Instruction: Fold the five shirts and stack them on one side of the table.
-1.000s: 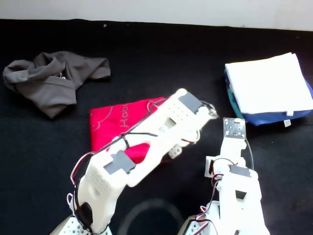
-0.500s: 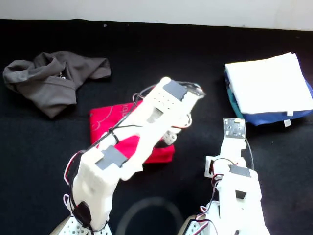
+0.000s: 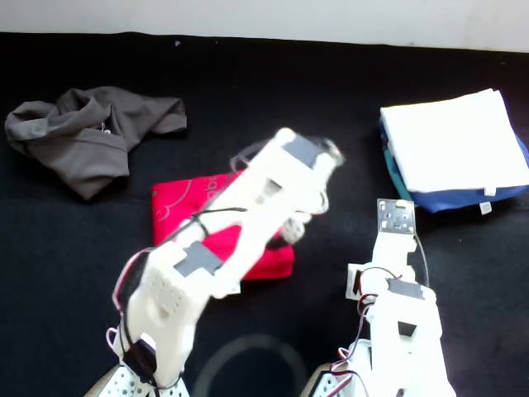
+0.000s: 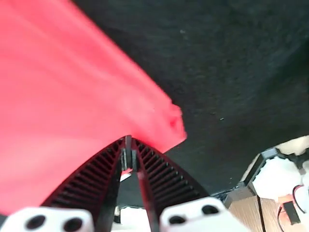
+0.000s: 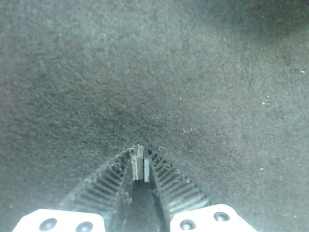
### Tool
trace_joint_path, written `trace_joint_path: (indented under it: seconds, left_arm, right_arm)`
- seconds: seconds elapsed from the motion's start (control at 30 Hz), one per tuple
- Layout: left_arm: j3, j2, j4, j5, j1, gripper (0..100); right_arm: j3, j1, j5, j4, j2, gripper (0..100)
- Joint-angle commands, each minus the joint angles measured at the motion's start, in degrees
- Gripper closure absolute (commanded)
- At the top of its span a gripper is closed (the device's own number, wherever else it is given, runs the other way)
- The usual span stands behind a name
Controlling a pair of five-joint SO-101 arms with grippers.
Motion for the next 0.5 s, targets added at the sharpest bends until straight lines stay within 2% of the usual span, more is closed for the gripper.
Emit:
trace_joint_path:
  seconds: [0.0,0.1,0.23,0.37,0.47]
  left_arm:
    - [-4.26,-9.19,1.93,-0.35,-6.29,99]
    - [-3.03,-13.23,1.85,-4.13,-12.18,99]
    - [4.00,-16.04,1.85,-4.75,-20.44,99]
    - [17.45,-20.26,1.67,-7.74,-23.60,99]
    - [30.11,-28.26,-5.01,-8.62,-26.59,99]
  right_arm:
    - [0.40,0.22,0.18,-1.54,-0.13,99.2]
    - [0.04,0.22,0.18,-1.27,-0.13,99.2]
    - [-2.33,0.13,0.18,2.15,-0.04,99.2]
    - [-14.37,0.13,0.18,14.55,0.40,99.2]
    - [-24.84,-0.84,0.26,22.11,0.48,99.2]
